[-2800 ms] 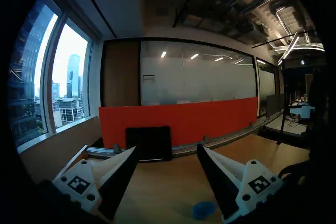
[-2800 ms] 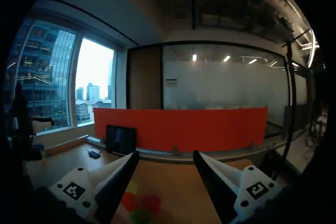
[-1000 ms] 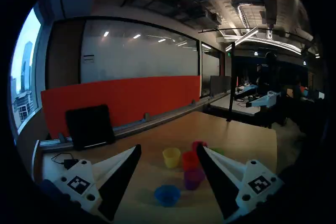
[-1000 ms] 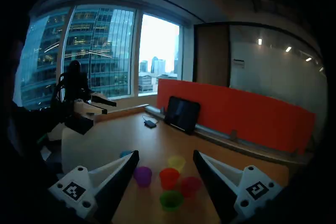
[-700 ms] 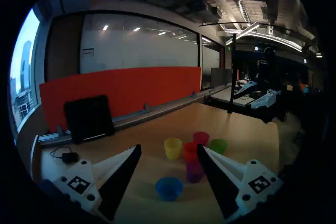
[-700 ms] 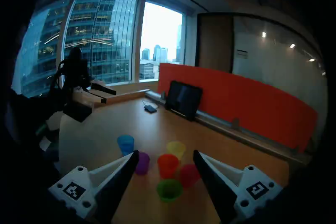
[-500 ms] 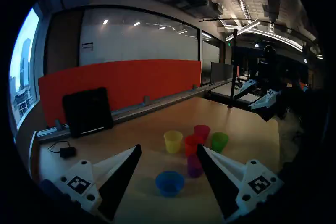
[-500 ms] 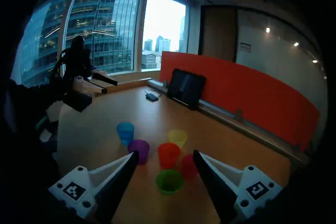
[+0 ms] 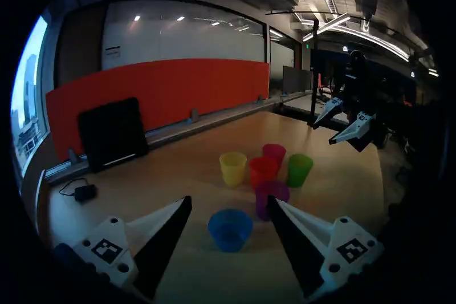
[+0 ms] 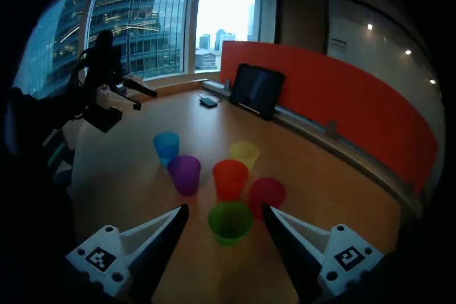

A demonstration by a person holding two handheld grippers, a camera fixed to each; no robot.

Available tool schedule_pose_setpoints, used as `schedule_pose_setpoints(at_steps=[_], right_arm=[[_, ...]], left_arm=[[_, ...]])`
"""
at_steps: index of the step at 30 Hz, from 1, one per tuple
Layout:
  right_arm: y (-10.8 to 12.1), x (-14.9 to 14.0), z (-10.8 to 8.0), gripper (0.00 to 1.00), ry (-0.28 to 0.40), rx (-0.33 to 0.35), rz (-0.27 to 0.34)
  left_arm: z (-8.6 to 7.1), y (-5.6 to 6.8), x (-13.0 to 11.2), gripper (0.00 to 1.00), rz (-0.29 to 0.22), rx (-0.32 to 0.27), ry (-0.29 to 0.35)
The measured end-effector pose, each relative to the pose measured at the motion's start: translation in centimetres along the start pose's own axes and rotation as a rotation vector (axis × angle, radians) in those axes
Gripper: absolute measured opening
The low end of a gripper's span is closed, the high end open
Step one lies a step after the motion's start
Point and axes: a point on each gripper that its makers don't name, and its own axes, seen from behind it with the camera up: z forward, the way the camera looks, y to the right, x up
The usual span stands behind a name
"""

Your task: Pour water

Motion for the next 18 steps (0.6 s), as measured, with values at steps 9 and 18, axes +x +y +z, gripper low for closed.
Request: schedule_pose_setpoints(at_steps=[9,18], right_arm=[[0.5,-3.2,1.8,1.00,-0.054,0.004,0.000],[0.7,-5.9,3.1,1.00,-0.102,0.011,0.010]], left_arm=[[1.1,0.6,-4.2,0.98,0.027,-0.016,-0.085],[1.9,0.1,-8.3,0.98,0.013,-0.021,-0.177]])
